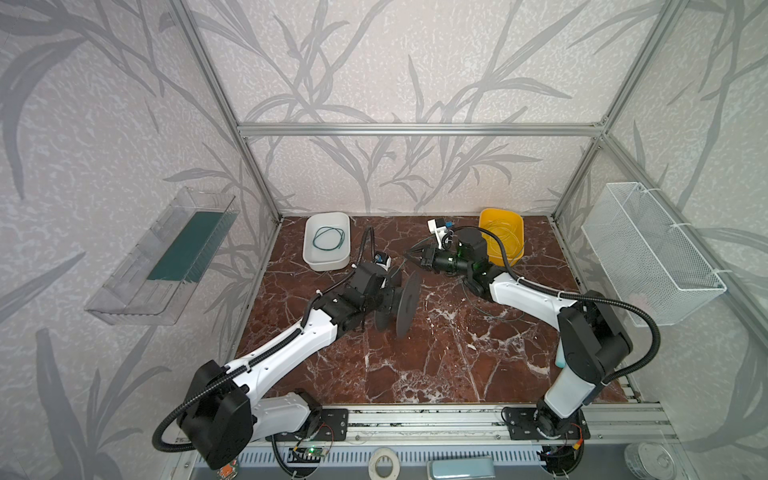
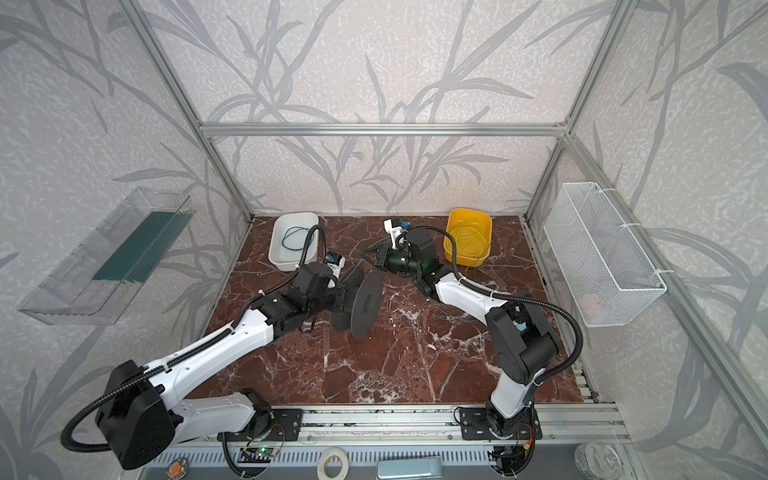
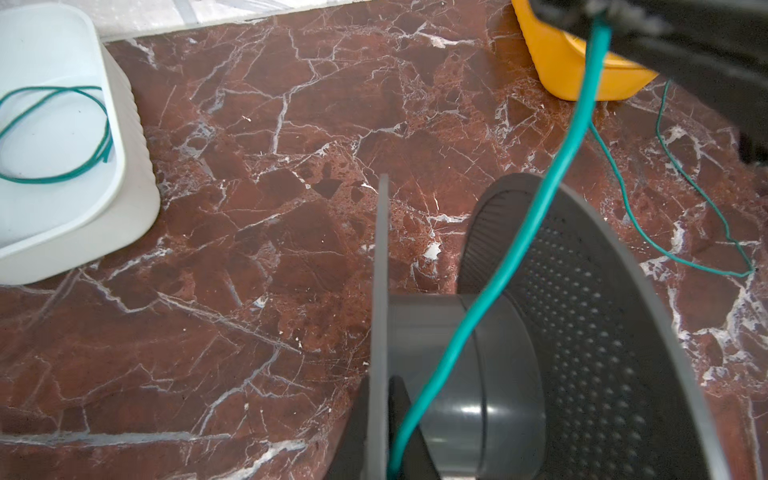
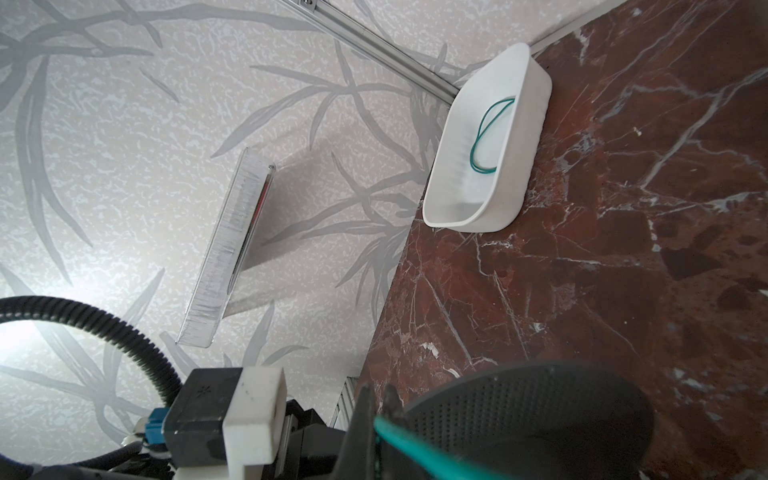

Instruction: Wrap the cables

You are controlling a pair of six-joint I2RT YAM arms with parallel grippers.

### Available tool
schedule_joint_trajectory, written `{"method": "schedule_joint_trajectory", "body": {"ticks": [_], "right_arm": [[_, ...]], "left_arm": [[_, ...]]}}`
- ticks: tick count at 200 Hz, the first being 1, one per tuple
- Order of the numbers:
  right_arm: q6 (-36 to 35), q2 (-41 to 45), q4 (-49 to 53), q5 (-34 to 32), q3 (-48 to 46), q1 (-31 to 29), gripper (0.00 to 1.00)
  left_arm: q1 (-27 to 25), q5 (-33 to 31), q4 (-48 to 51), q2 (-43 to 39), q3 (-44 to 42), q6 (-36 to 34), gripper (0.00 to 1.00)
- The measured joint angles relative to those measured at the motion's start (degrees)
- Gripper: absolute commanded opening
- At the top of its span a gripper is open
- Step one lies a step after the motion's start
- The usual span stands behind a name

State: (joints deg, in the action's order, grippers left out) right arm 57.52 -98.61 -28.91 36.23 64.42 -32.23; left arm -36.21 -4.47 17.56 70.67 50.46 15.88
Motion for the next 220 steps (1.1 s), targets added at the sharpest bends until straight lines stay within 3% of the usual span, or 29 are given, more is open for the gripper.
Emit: {"method": "schedule_joint_trajectory", "body": {"ticks": [57,86,113,162,183,207,220], "right_arm": [[0.0,-0.9,-0.3,0.6,0.0,0.0,0.00],[-0.2,-0.9,0.3,1.3,0.1,0.0,0.42],[-1.7,-0.1,3.9,1.5,0.2,1.2,0.58],[-8.4,12.8,16.6,2.7,-1.6,4.5,0.57],[-16.0,20.3,24.5,1.6,-2.1,5.7,0.48],[-27.4,26.4,35.1,-5.1,-2.3,6.3,0.41],[-34.1,27.3,40.3,-10.9,-2.3,6.4,0.50]], "left_arm": [[-0.1,-0.3,1.7,-1.1,0.0,-0.5,0.00],[-0.1,-1.1,4.7,-2.1,0.5,-1.2,0.00],[-0.1,-4.1,10.4,-2.2,4.3,-2.4,0.00],[0.5,-8.6,15.9,-2.5,10.9,-4.6,0.00],[1.2,-9.6,18.1,-2.8,12.6,-5.0,0.00],[3.0,-10.3,20.3,-3.4,14.4,-6.0,0.00],[4.2,-10.4,21.2,-3.7,15.4,-6.4,0.00]]}}
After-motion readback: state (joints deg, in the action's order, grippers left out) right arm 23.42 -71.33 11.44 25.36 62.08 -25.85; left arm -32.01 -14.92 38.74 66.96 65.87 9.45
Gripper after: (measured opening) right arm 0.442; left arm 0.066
